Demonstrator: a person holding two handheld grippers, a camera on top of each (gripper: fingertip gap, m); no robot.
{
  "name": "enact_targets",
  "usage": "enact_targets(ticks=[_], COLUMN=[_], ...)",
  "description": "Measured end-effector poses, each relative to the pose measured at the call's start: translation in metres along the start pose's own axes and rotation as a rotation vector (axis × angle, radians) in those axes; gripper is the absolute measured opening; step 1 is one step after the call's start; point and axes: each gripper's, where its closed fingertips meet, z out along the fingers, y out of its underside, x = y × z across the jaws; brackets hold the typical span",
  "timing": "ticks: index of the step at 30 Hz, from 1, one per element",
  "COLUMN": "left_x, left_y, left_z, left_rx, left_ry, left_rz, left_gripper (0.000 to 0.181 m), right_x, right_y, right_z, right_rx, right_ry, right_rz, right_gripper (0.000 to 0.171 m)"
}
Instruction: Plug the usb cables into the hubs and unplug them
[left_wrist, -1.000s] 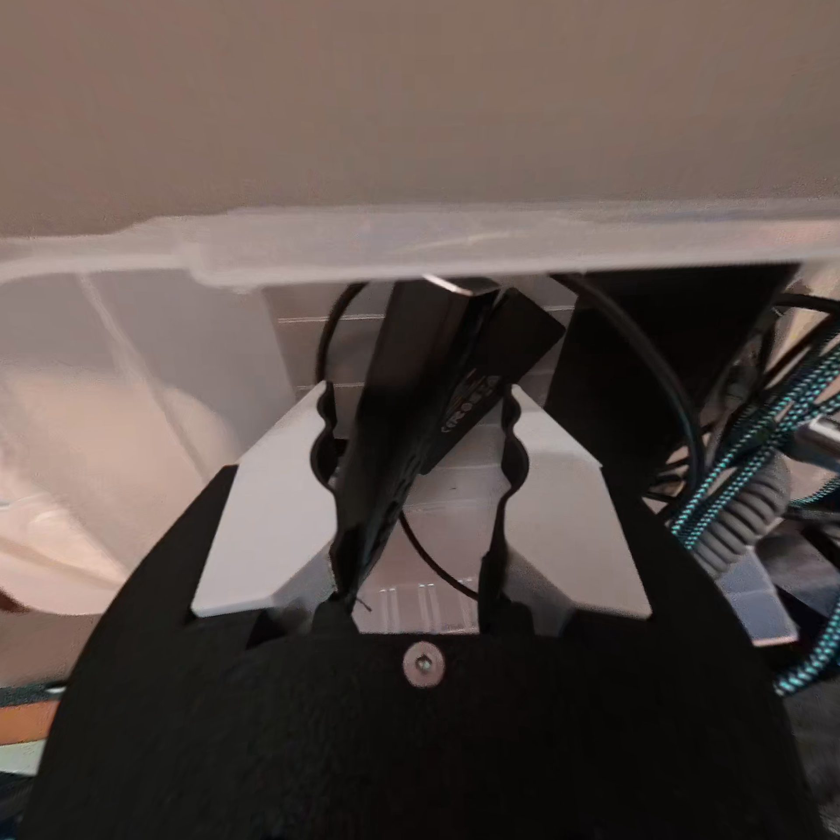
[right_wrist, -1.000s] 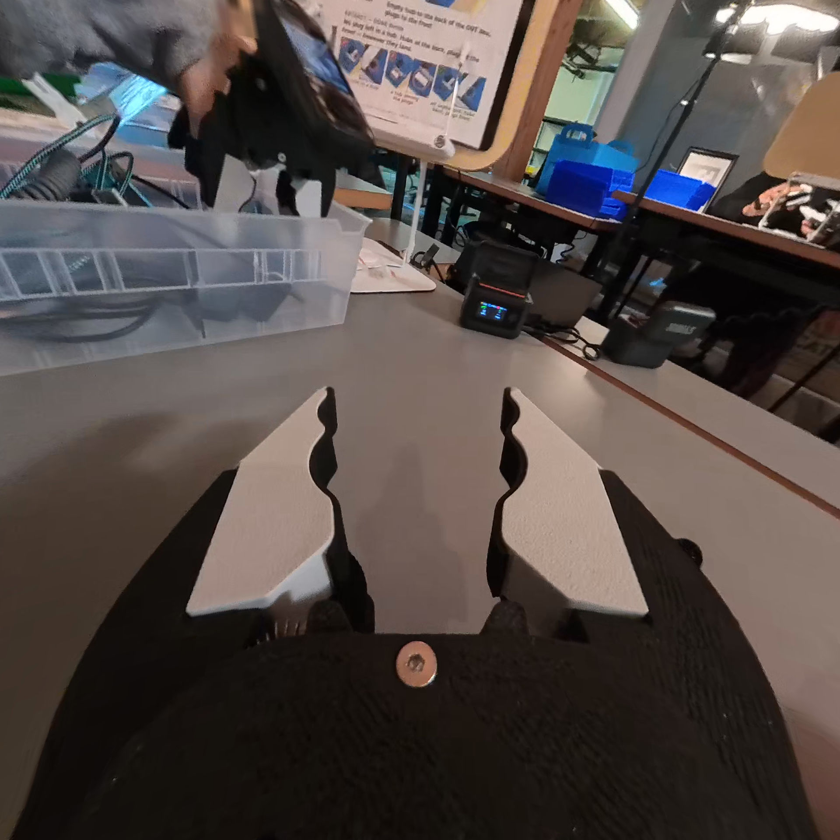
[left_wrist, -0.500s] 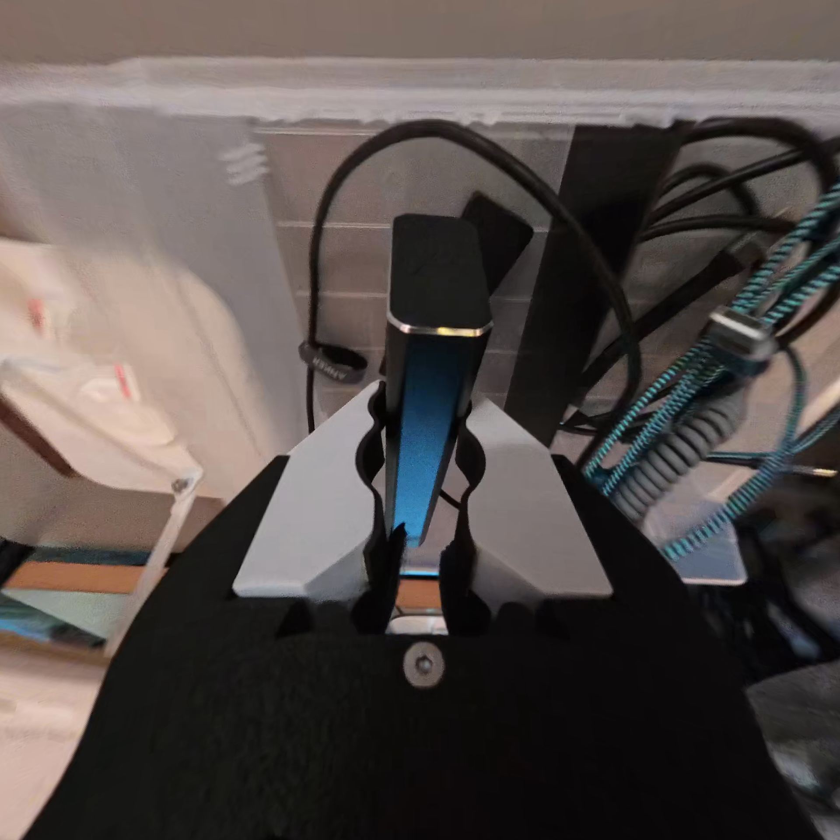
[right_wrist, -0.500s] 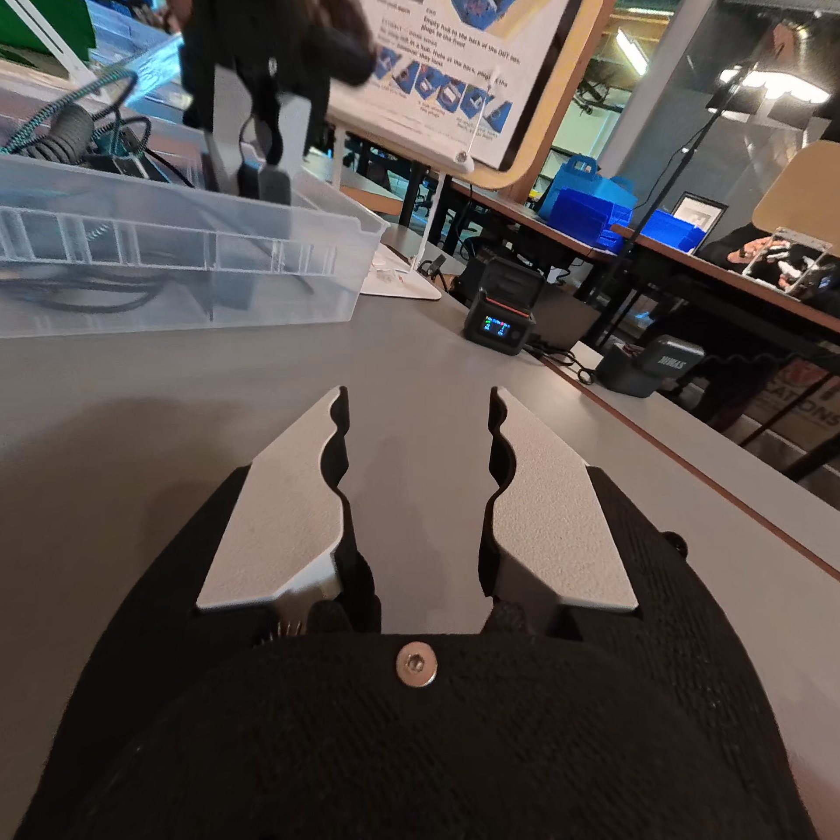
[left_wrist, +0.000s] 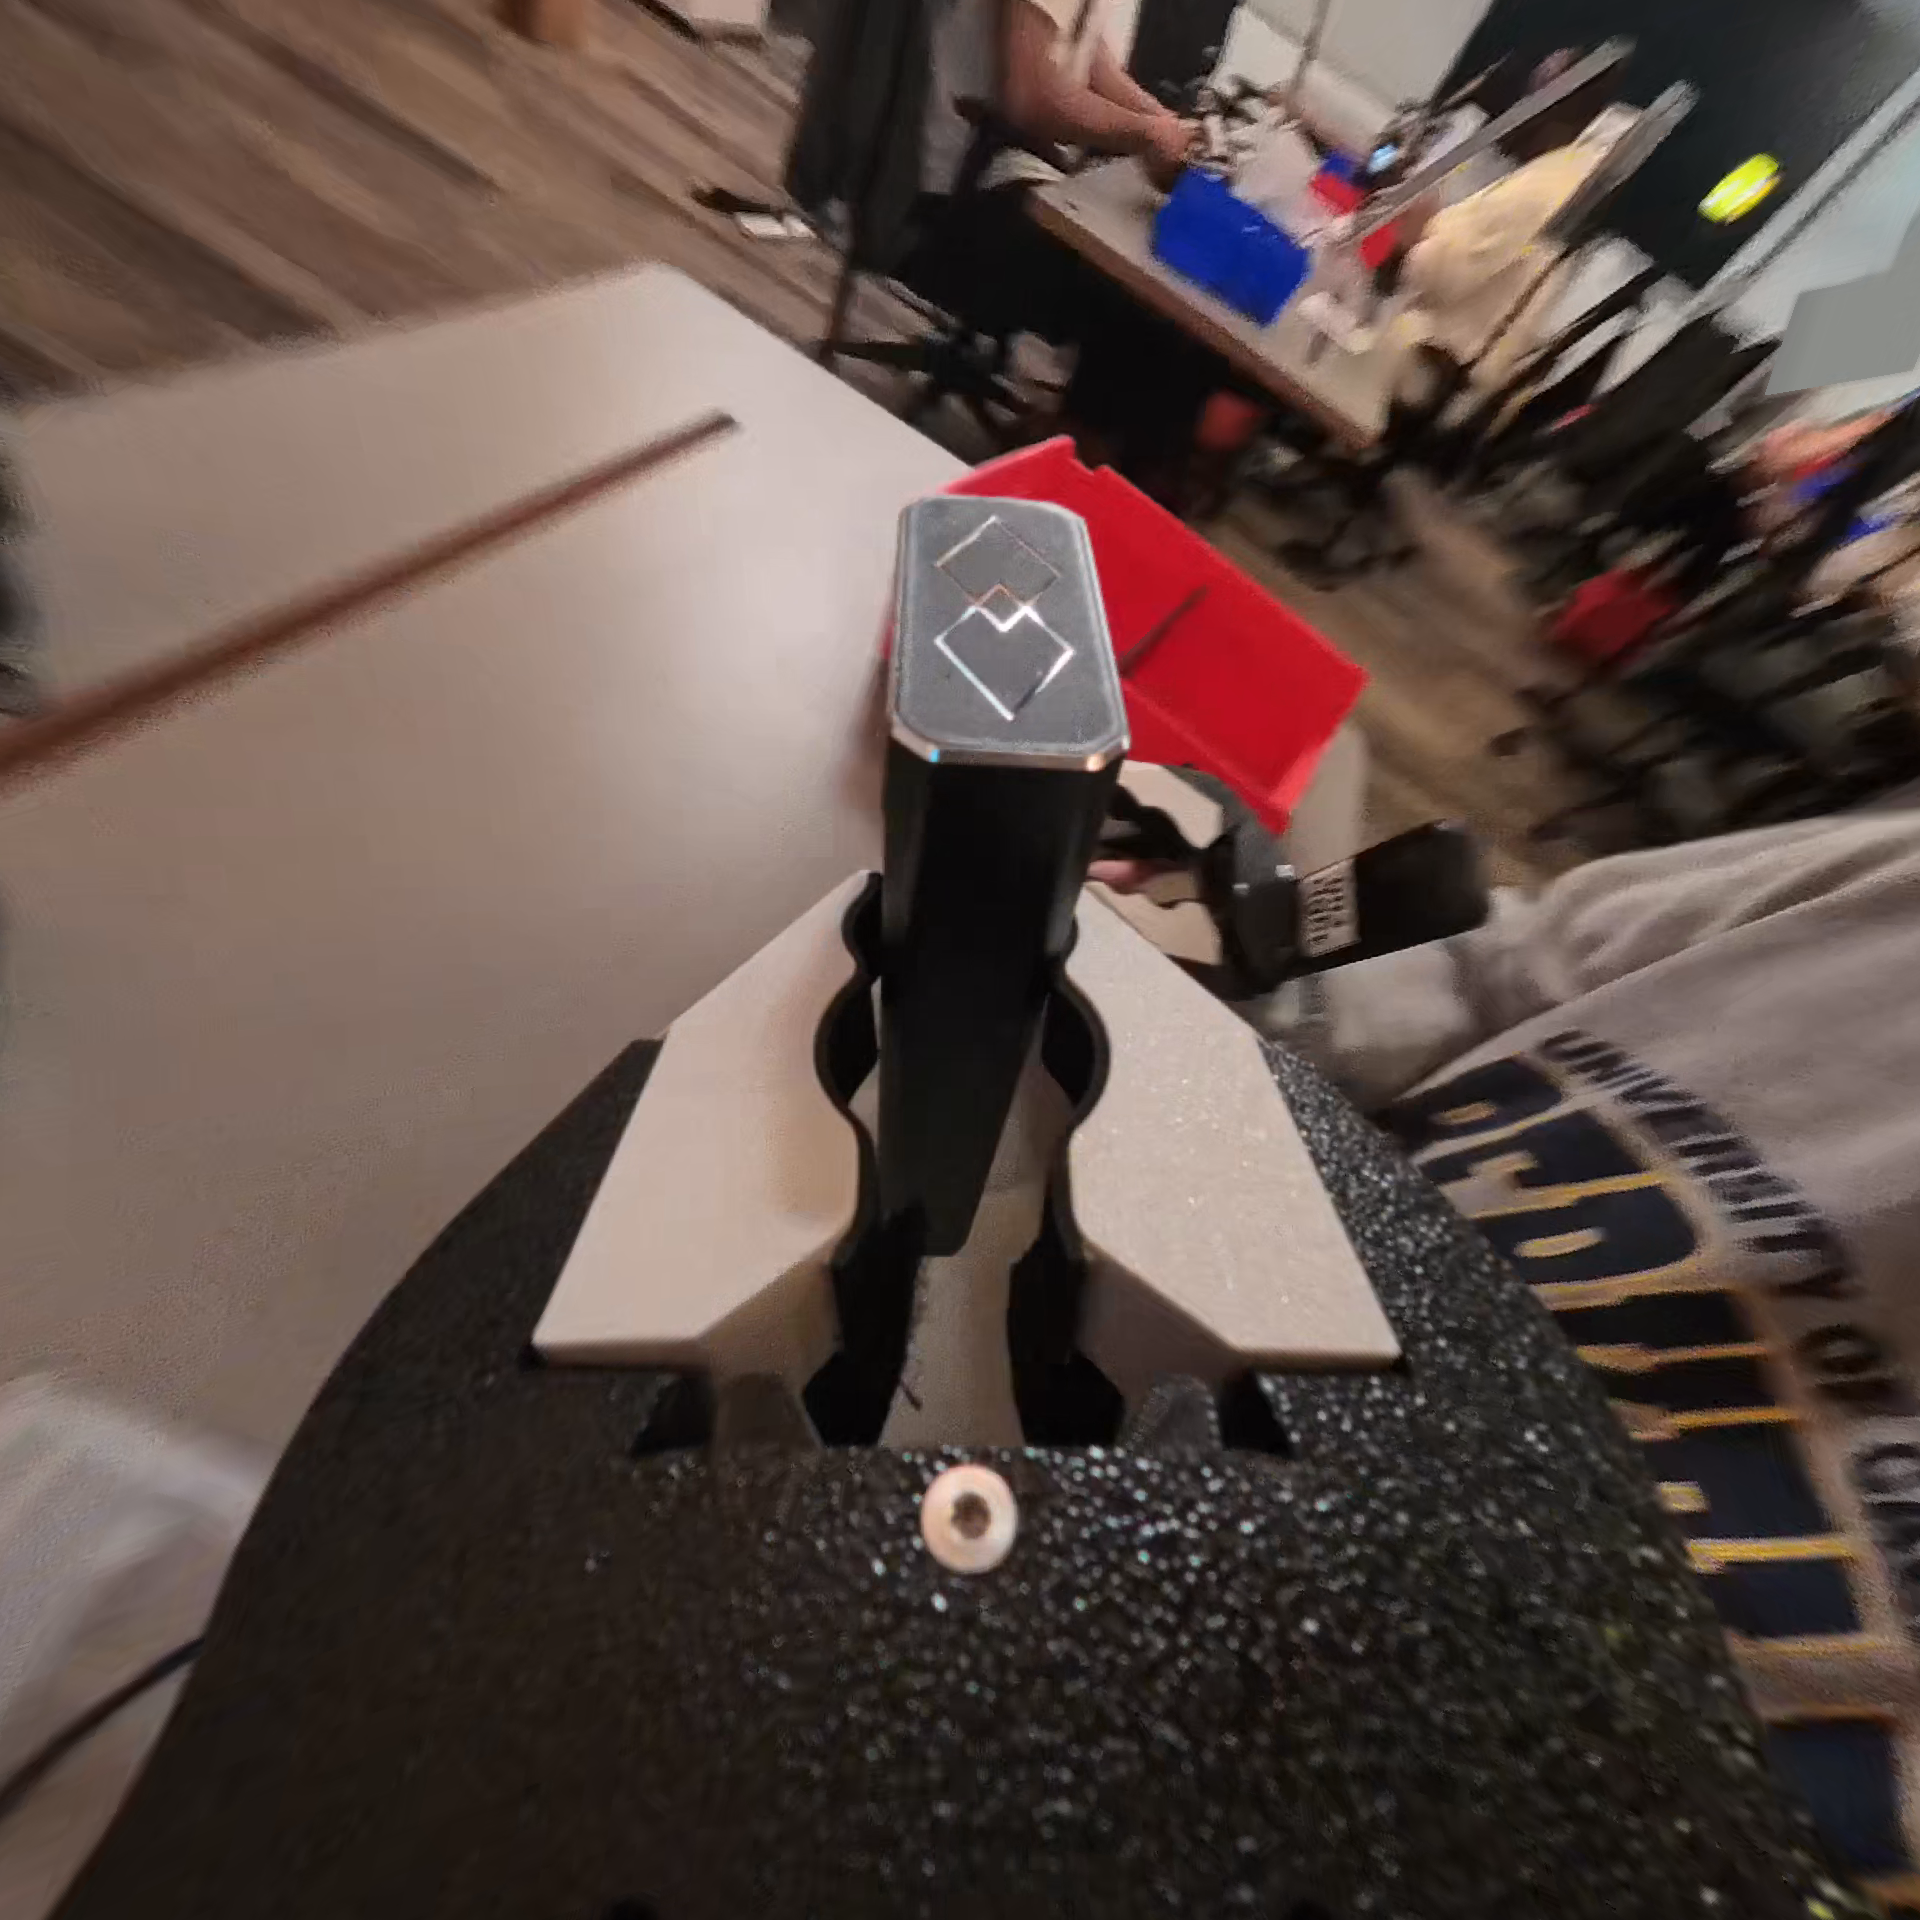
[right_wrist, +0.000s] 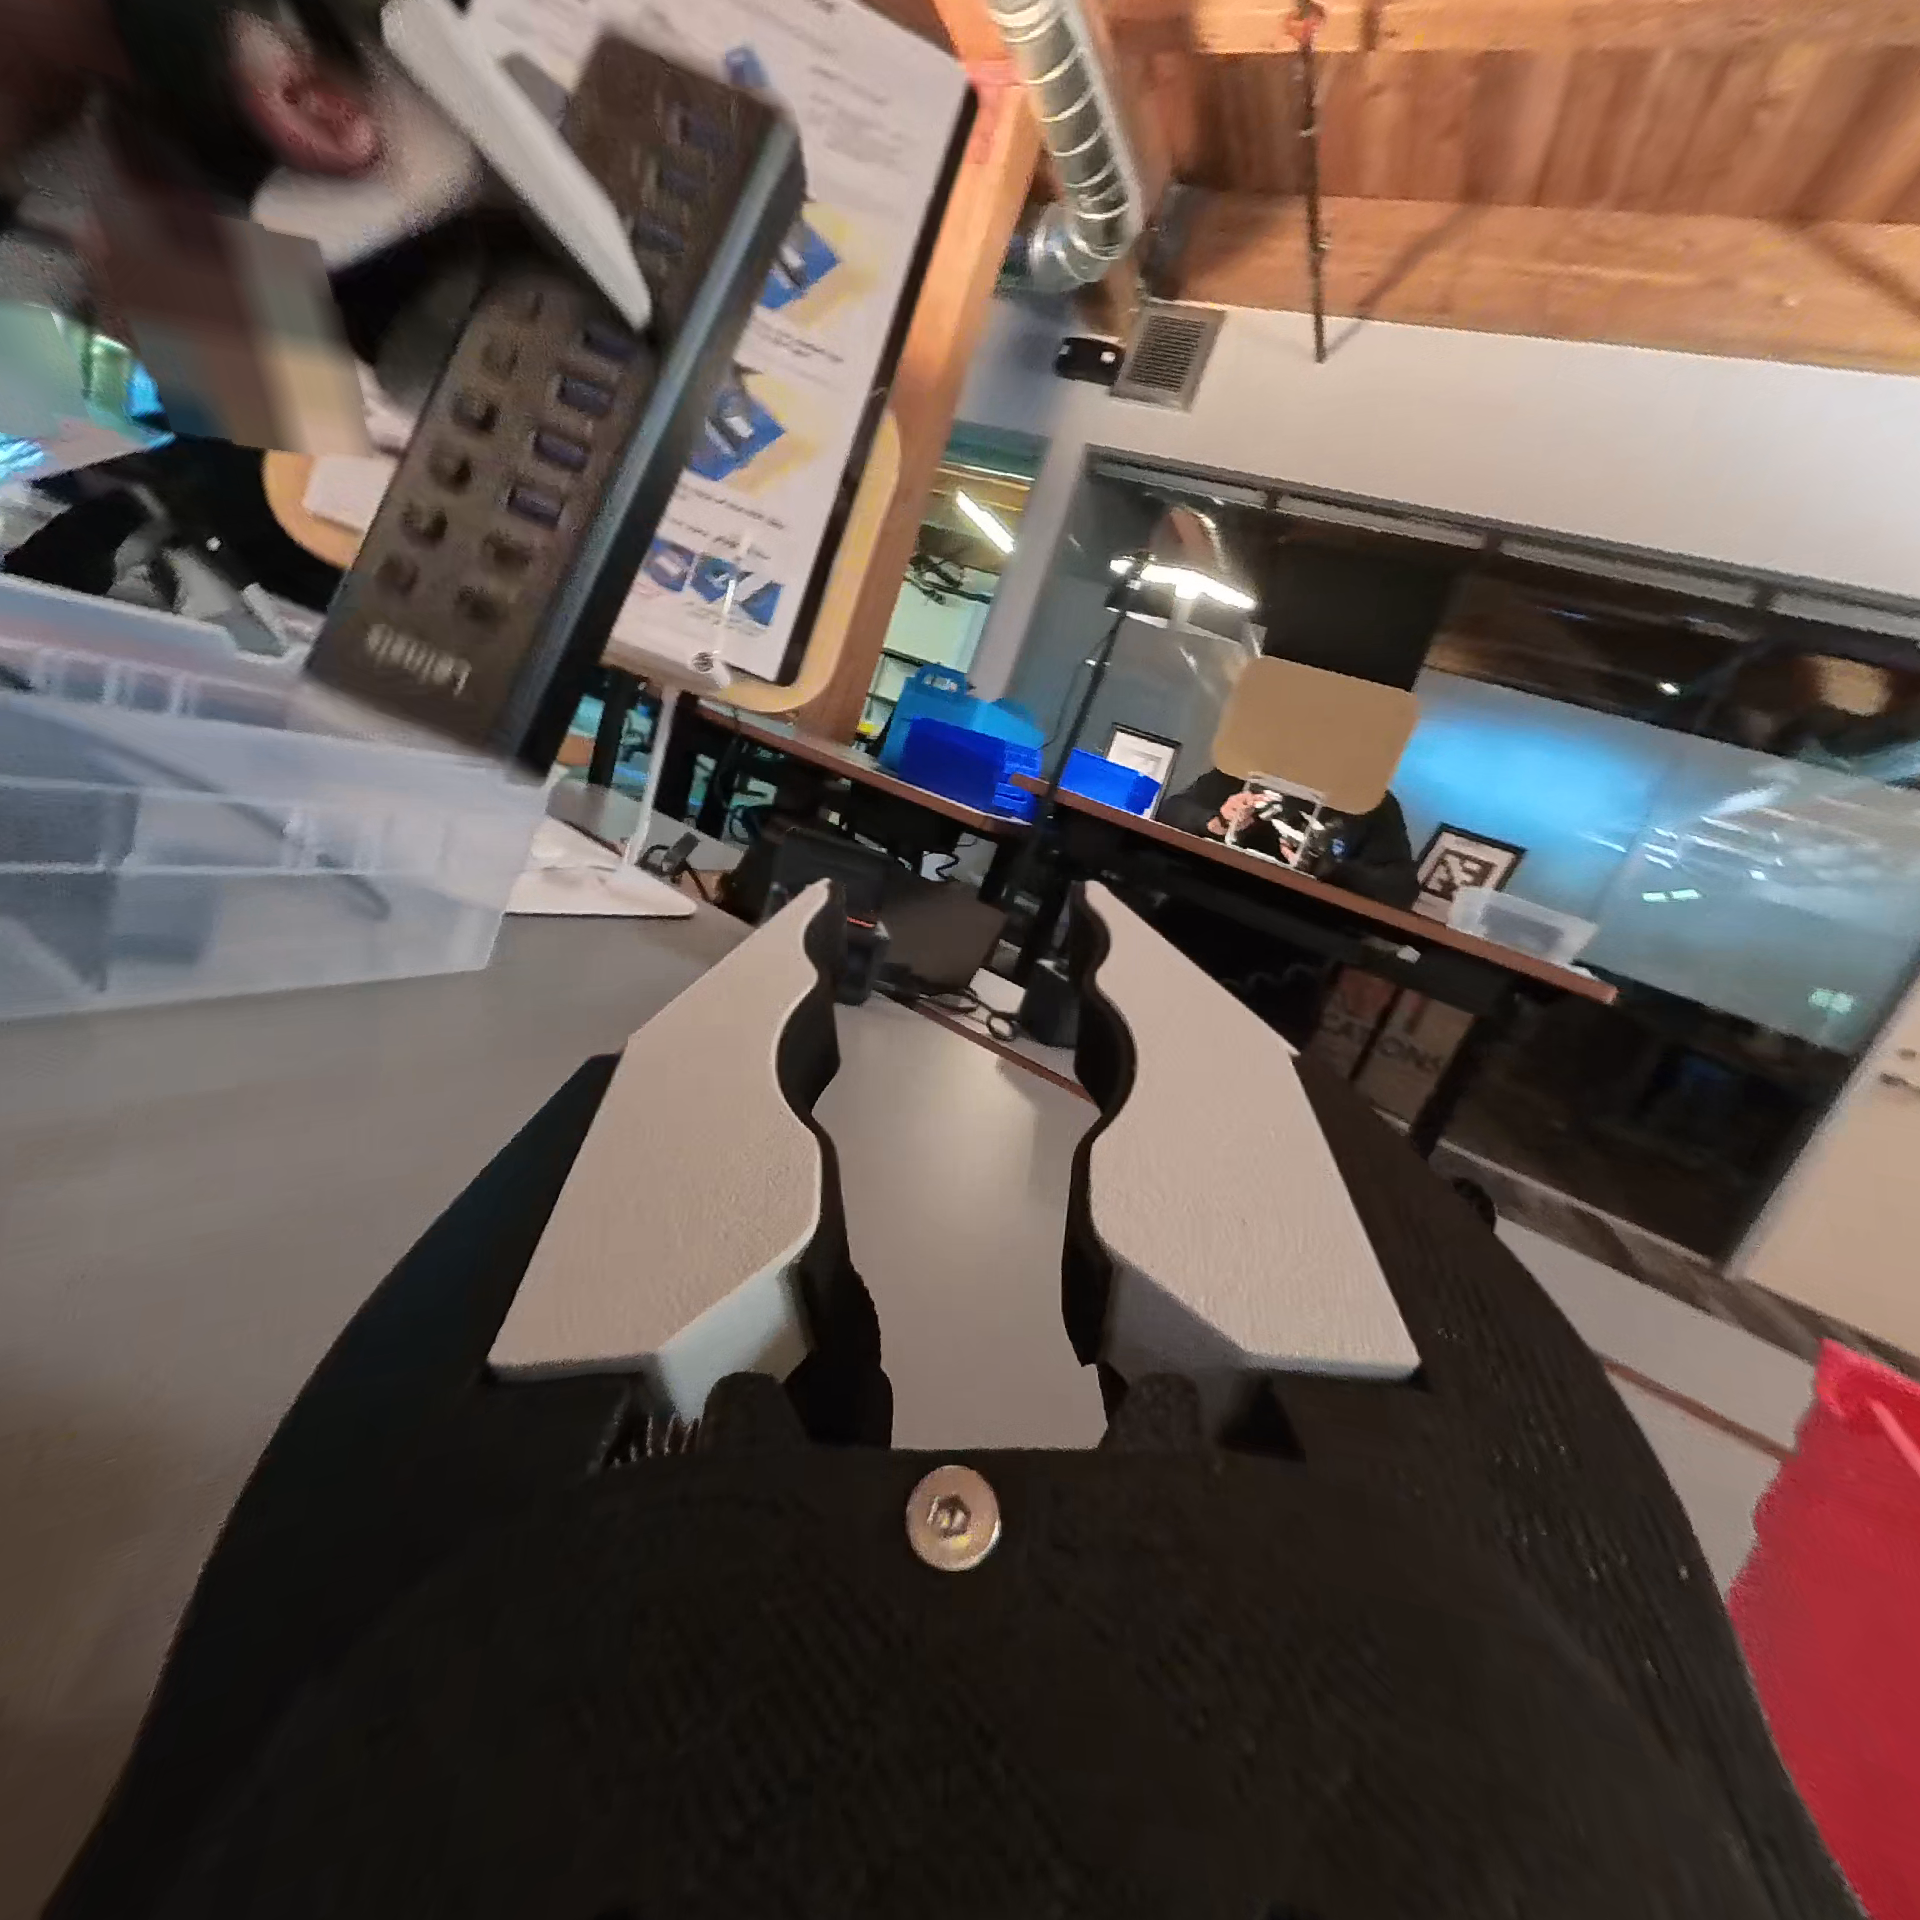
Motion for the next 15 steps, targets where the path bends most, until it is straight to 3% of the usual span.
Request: enact_targets(ticks=[3,5,9,15], left_x=[-0.002,-0.013,-0.045,-0.076], left_y=[0.032,0.063,0.120,0.125], left_z=[0.046,0.071,0.104,0.124], left_rx=[-0.142,-0.256,-0.484,-0.493], left_ry=[0.254,0.320,0.244,0.240], left_rz=[-0.296,-0.484,-0.511,-0.627], left_gripper=[0.027,0.027,0.028,0.026], right_x=[0.017,0.017,-0.004,-0.028], right_y=[-0.001,-0.006,-0.011,-0.004], right_z=[-0.004,-0.005,-0.001,0.005], right_rx=[0.002,0.020,0.044,0.013], right_ry=[0.061,0.073,-0.013,-0.112], right_rz=[0.020,-0.046,-0.111,-0.135], right_gripper=[0.031,0.029,0.028,0.034])
